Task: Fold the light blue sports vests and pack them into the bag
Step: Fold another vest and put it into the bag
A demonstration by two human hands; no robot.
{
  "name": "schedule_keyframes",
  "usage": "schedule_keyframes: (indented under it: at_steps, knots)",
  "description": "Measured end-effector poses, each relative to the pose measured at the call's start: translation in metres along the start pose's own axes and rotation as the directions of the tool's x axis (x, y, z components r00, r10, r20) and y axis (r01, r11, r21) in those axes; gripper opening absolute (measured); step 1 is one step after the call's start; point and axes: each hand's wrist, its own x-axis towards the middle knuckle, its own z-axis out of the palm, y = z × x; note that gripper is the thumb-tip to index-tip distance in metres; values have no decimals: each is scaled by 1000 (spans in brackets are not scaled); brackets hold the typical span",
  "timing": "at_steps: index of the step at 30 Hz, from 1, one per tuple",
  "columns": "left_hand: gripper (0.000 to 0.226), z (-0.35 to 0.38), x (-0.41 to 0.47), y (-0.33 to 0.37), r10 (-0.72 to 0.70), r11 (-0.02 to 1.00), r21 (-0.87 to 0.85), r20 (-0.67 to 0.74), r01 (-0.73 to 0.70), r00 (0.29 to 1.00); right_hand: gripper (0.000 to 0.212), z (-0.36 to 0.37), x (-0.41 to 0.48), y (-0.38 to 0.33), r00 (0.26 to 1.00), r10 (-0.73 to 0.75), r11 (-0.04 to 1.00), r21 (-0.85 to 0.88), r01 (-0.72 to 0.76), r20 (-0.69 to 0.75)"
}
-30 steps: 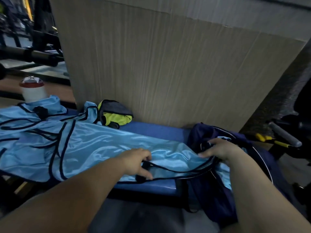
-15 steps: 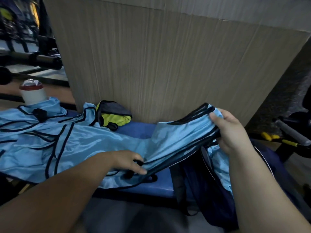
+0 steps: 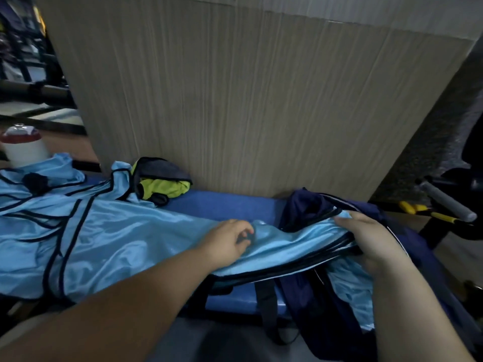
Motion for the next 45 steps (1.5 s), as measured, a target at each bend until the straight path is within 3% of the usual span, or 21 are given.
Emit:
schedule_keyframes:
  at_steps: [4,7,10,15,19,24,31,33,38,40,42,45]
  knots:
    - [30,10,20,30,108,991,-63,-181,-121,978,16,-9,-6,-5,982,-72,997,33,68,173]
    - [52,9,37,48,159,987,4,77,-159,984,16,-14,-8,-4,976,-92,991,-73,108,197]
    - [53,14,49,57,109,994,-8,317,-112,942,16,-19,-5,-1,986,-98,980,-159,118,133]
    - [35,23,59,56,88,958,217,393,-186,915,14,-22,5,5,1000,-25,982,-188,26,8]
    - [43,18,61,49,50,910,353,423,-216,905,10,-25,13,9,999,6,983,-184,-14,-40]
    - [45,4,67,45,74,854,452,388,-259,919,11,-25,13,10,998,-15,985,-171,5,-60]
    - [45,-19,78,54,169,835,520,71,-181,983,8,-26,14,8,988,-50,999,-28,47,-143]
    - [48,-21,78,56,173,837,512,86,-192,981,7,-27,14,7,985,-55,998,6,56,-164]
    - [57,-23,79,63,51,903,386,343,-190,938,11,-30,14,6,983,-52,997,41,60,-176]
    - [53,-22,81,64,60,908,369,358,-200,932,14,-30,13,6,985,-49,998,40,57,-164]
    - [35,-22,82,62,95,884,401,346,-239,933,15,-30,14,6,986,-52,998,33,58,-160]
    - [23,-21,81,56,122,854,464,258,-234,958,12,-31,15,7,986,-71,997,11,73,-153]
